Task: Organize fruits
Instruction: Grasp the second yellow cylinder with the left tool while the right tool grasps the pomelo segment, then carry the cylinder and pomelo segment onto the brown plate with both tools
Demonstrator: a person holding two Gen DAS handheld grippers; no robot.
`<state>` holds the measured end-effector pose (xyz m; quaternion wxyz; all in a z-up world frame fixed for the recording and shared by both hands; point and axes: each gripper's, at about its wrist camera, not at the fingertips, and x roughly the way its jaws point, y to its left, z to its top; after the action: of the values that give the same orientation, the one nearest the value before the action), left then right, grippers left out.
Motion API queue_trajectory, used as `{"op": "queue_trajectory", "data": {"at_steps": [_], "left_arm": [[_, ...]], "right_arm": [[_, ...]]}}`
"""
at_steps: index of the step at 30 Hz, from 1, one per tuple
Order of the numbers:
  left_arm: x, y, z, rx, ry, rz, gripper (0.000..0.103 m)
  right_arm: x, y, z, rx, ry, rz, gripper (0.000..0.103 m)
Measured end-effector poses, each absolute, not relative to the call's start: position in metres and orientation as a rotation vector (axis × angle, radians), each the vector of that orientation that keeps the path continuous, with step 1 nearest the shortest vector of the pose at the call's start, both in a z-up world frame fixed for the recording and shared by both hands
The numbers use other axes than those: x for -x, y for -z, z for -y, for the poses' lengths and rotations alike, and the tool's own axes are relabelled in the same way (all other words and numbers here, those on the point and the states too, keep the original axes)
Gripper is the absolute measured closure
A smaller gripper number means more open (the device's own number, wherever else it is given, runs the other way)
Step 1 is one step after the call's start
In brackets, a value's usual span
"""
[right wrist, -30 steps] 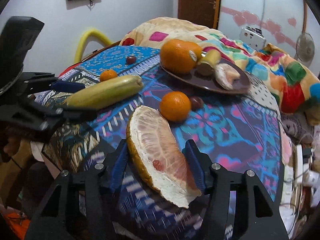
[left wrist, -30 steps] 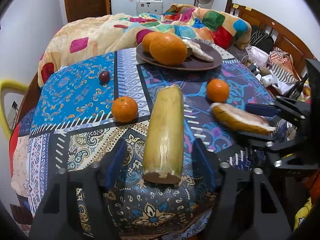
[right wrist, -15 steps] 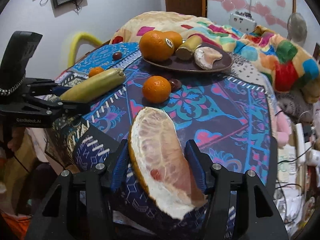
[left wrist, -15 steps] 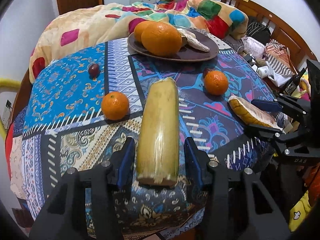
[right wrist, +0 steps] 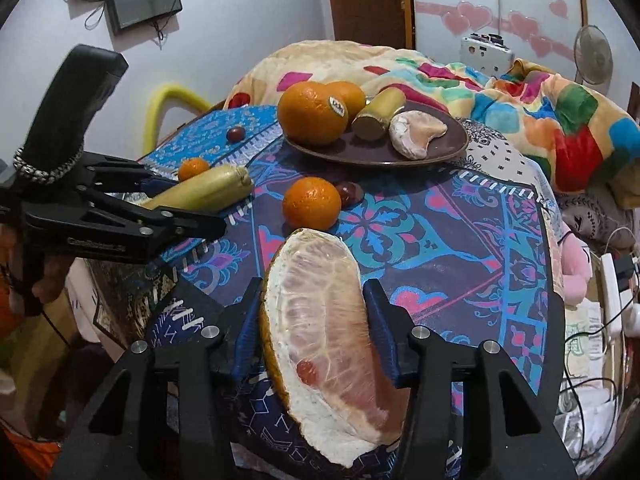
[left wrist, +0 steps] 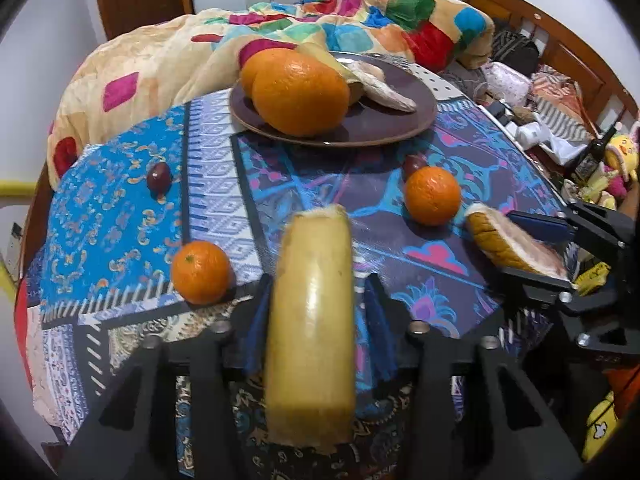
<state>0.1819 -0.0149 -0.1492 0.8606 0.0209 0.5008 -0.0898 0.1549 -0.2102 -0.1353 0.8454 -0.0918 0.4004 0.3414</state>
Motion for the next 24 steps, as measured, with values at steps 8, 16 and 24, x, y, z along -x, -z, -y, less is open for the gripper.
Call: {"op": "queue_trajectory", "data": {"at_steps": [8,16,24], "left_arm": [[-0.166,0.139,0.005,-0.008,0.159,-1.03,0.065],[-0.155,0.098,0.0,0.046,0.154,-0.912,0.065],[-0.166,0.073,0.007,0.069,0.169,-0.849,0.065]], "right_arm": [[-0.148,0.116,0.216,0.182,-0.684,-0.761,0.057],[-0.154,0.091,0.223,0.137,-0.642,-0.692,0.057],[-0.163,0.067,0.228,0.111,-0.603,-0.619,0.057]]}}
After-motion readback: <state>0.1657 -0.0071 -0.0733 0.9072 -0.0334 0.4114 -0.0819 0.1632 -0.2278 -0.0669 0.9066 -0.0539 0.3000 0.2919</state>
